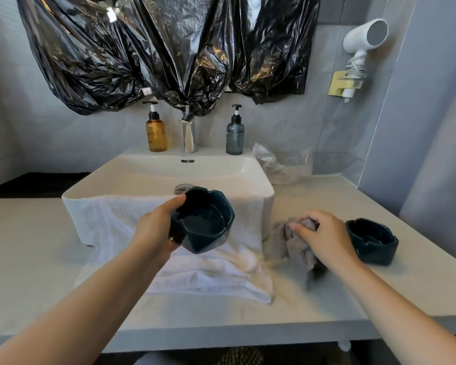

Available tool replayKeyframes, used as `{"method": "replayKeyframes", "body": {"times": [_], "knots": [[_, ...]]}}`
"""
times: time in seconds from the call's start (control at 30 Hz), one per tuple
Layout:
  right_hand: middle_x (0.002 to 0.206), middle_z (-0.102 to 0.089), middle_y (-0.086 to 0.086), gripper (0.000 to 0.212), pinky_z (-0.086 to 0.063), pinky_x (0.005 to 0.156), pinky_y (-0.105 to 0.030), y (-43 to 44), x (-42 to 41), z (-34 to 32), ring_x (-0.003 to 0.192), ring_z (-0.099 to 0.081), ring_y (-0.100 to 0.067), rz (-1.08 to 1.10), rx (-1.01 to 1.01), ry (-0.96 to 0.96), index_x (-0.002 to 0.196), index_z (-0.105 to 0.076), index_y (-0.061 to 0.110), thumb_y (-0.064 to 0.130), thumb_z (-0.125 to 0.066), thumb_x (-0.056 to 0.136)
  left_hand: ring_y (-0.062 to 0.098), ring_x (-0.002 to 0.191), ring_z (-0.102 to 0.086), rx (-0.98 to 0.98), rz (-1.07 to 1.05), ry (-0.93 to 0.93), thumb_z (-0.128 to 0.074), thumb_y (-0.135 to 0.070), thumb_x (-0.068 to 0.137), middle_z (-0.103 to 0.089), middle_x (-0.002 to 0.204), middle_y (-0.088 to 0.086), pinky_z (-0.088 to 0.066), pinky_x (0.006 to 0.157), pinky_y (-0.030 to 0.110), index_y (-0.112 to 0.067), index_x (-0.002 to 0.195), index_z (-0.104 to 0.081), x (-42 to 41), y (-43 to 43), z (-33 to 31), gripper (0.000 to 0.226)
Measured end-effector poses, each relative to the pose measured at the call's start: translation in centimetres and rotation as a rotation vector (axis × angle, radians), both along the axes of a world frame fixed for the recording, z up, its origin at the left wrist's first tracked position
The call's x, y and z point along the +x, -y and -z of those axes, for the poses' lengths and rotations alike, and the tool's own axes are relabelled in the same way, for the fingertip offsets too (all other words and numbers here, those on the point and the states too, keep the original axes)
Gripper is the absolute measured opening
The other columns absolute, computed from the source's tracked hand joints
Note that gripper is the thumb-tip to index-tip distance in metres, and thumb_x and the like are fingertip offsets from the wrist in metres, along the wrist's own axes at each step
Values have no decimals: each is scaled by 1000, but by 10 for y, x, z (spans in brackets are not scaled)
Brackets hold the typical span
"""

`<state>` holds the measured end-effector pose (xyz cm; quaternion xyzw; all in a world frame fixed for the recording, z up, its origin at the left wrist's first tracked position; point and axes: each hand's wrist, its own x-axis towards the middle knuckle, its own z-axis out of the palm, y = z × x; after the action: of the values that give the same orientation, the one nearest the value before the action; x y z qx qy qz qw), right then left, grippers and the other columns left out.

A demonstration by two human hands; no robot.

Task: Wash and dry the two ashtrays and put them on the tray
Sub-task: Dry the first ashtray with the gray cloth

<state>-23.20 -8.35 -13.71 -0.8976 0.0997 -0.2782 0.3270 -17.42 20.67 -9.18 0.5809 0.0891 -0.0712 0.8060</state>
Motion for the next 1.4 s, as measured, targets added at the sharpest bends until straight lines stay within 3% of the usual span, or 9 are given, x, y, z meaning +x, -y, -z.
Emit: {"method": "replayKeyframes", "body": {"times": [0.13, 0.47, 0.6, 0.73, 0.9, 1.03, 1.17, 1.3, 1.4], "knots": [[78, -65, 14, 8, -39, 61, -4, -17, 16, -56, 75, -57, 3, -85, 30, 197, 78, -70, 20, 25, -75, 81, 25, 98, -61, 13, -6, 49, -68, -31, 85, -66, 110, 10, -47, 58, 30, -9, 114, -63, 26, 8, -20, 38], [80, -63, 14, 8, -36, 57, -2, -46, 115, -135, 73, -55, 3, -184, -8, 317, 80, -67, 23, 29, -72, 84, 24, 108, -59, 42, -54, 93, -68, -40, 82, -64, 117, 8, -50, 64, 31, -11, 121, -58, 130, 10, -64, 49], [83, -67, 6, 8, -41, 61, -17, -50, 164, -128, 77, -59, -9, -171, 4, 322, 83, -69, 20, 28, -71, 85, 25, 103, -60, 71, -79, 111, -68, -36, 84, -65, 110, 8, -51, 69, 33, -10, 117, -58, 172, 4, -64, 43], [94, -67, 2, 16, -36, 71, -20, -42, 210, -105, 92, -60, -16, -133, 0, 206, 98, -72, 14, 25, -68, 88, 21, 92, -58, 114, -97, 128, -67, -32, 86, -64, 100, 4, -49, 70, 33, -13, 108, -56, 208, 2, -62, 32], [143, -49, -1, 47, -34, 104, -28, -34, 234, -73, 132, -45, -18, -176, -46, -117, 138, -51, 15, 32, -58, 95, 19, 88, -58, 168, -100, 138, -69, -28, 85, -63, 94, 4, -50, 78, 36, -18, 89, -55, 243, 8, -49, 18], [109, -69, 9, 13, -48, 93, -29, -42, 233, -65, 104, -63, -11, -314, -102, -187, 100, -72, 23, 23, -68, 88, 22, 89, -57, 217, -79, 129, -70, -30, 85, -61, 91, 5, -49, 77, 37, -16, 88, -53, 260, 12, -41, 22], [84, -67, 14, 9, -47, 76, -19, -62, 240, -59, 78, -59, 0, -410, -239, -274, 90, -75, 19, 22, -73, 82, 24, 99, -54, 238, -26, 99, -68, -31, 86, -59, 91, 4, -50, 80, 37, -15, 99, -53, 269, 8, -33, 26], [94, -58, 4, 37, -47, 84, -35, -71, 257, -54, 91, -54, -19, -354, -500, -451, 99, -65, 19, 32, -81, 68, 25, 103, -53, 210, 8, 57, -67, -32, 87, -60, 104, 6, -50, 80, 37, -15, 109, -52, 277, 4, -31, 31], [91, -60, 0, 26, -48, 74, -27, -63, 260, -53, 87, -55, -19, -299, -498, -517, 97, -67, 12, 16, -77, 74, 25, 102, -53, 213, 35, 55, -66, -32, 87, -59, 105, 6, -50, 79, 37, -15, 110, -52, 279, 7, -27, 32]]}}
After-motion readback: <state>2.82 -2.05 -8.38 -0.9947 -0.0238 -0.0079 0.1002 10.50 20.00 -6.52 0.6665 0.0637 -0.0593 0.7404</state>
